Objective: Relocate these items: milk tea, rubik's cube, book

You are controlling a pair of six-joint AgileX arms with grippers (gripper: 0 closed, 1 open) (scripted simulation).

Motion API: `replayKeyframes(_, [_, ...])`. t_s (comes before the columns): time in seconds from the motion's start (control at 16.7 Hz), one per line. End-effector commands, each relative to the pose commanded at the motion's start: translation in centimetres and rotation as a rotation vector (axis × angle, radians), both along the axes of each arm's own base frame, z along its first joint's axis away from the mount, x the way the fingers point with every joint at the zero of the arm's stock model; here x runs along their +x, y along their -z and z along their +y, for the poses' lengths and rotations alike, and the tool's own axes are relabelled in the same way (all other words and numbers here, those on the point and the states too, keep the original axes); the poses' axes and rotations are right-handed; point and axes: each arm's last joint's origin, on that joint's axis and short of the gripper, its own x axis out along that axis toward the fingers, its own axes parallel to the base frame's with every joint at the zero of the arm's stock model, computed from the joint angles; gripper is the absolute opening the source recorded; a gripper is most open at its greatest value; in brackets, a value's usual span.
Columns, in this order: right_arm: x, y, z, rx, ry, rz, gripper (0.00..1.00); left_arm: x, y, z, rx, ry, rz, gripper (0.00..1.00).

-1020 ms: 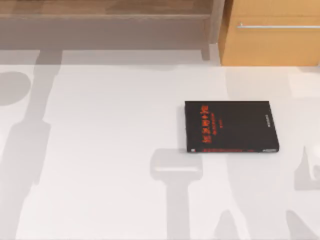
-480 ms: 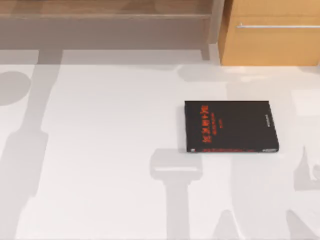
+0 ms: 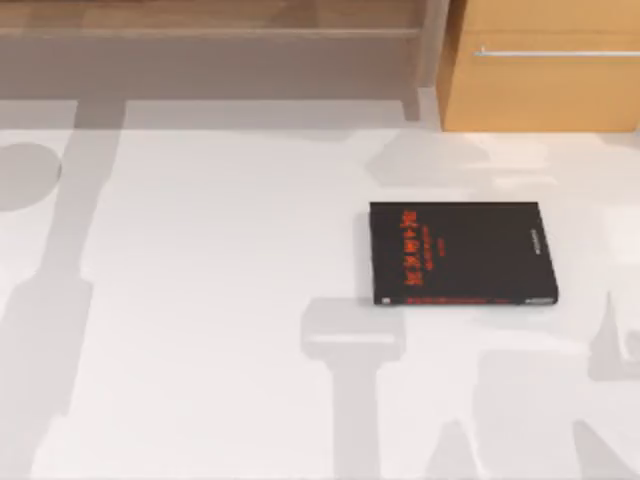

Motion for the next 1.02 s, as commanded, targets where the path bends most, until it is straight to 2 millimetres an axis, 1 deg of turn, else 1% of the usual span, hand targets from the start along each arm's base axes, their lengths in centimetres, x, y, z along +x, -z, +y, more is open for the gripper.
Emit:
replayKeyframes(0.06, [0.0,0.0,0.0,0.0,0.0,0.0,1.0,-1.2,-0.2,0.0,0.001,-0.001,-0.001,1.0])
replayKeyframes(0.18, [0.0,0.0,0.0,0.0,0.0,0.0,1.0,-4.5,-0.3,0.1,0.0,-0.002,0.001,1.0])
replayKeyframes(0.3, [0.0,0.0,0.0,0.0,0.0,0.0,1.0,-8.8,0.2,0.2,-0.003,-0.002,0.007,1.0])
replayKeyframes(0.42, [0.0,0.0,0.0,0.0,0.0,0.0,1.0,-13.7,1.6,0.2,-0.008,-0.003,0.015,1.0])
replayKeyframes(0.54, [0.0,0.0,0.0,0.0,0.0,0.0,1.0,-18.8,4.4,0.3,-0.014,-0.003,0.025,1.0])
replayKeyframes(0.66, [0.0,0.0,0.0,0.0,0.0,0.0,1.0,-23.3,8.2,0.3,-0.019,-0.005,0.034,1.0])
replayKeyframes(0.72, [0.0,0.0,0.0,0.0,0.0,0.0,1.0,-25.1,10.4,0.3,-0.021,-0.006,0.036,1.0])
replayKeyframes(0.84, [0.0,0.0,0.0,0.0,0.0,0.0,1.0,-27.7,14.7,0.3,-0.021,-0.008,0.036,1.0])
replayKeyframes(0.9, [0.0,0.0,0.0,0.0,0.0,0.0,1.0,-28.6,16.7,0.3,-0.02,-0.01,0.034,1.0])
replayKeyframes(1.02, [0.0,0.0,0.0,0.0,0.0,0.0,1.0,-29.5,20.0,0.3,-0.016,-0.013,0.026,1.0])
